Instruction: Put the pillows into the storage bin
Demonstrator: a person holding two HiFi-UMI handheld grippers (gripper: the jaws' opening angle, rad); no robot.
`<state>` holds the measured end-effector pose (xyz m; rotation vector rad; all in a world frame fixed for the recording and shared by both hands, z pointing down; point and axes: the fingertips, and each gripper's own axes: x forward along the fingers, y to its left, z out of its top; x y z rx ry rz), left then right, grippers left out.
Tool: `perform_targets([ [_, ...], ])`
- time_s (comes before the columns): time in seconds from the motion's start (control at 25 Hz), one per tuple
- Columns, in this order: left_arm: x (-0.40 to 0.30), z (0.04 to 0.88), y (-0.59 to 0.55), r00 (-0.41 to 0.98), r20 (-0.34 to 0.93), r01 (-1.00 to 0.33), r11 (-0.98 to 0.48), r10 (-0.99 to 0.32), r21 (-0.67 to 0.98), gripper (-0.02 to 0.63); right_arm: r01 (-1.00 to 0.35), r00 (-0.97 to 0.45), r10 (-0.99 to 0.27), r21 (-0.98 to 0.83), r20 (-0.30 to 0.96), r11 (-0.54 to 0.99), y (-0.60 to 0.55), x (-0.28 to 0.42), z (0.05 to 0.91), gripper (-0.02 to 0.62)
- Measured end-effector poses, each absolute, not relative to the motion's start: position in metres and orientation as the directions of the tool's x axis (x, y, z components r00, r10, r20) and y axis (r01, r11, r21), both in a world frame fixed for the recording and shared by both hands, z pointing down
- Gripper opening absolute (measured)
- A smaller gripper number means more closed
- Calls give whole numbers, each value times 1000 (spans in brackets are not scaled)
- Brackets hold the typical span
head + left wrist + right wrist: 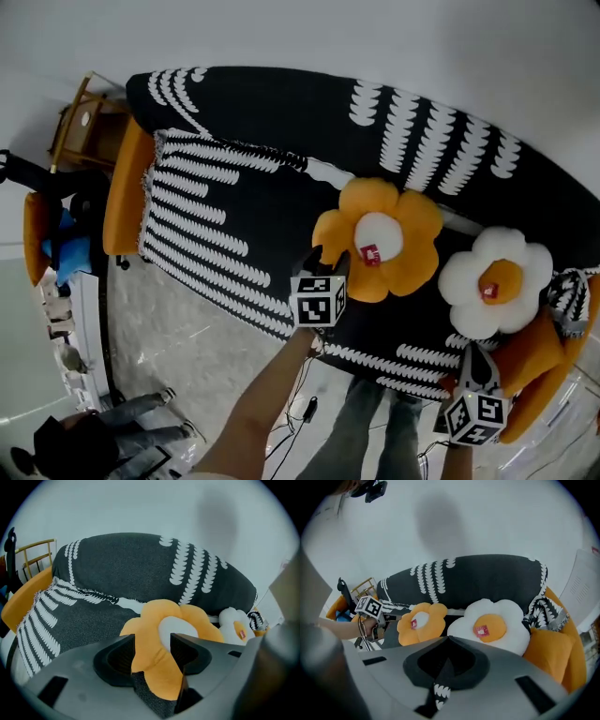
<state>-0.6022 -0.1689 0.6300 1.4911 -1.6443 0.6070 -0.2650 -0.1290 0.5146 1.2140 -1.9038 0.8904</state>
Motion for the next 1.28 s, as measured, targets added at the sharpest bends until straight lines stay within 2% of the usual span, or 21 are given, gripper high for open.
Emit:
perform_targets([
  [0.6,-621,692,-175,11,877,-981,166,-481,103,235,-931,-307,-406,-183,861,315,-124,-270,547,2],
  [0.88,-619,698,-177,14,891,-986,142,-454,88,210,-932,-300,-396,-178,868,316,-126,-265,545,2],
  [1.04,-619,700,-177,7,887,-991,118,-462,69,135,-933,-299,-402,-176,865,314,-129,-262,542,2],
  [1.28,-613,706,-171,65,910,-986,117,-409,122,26,-938,-292,-407,-176,865,299,-122,-255,541,2],
])
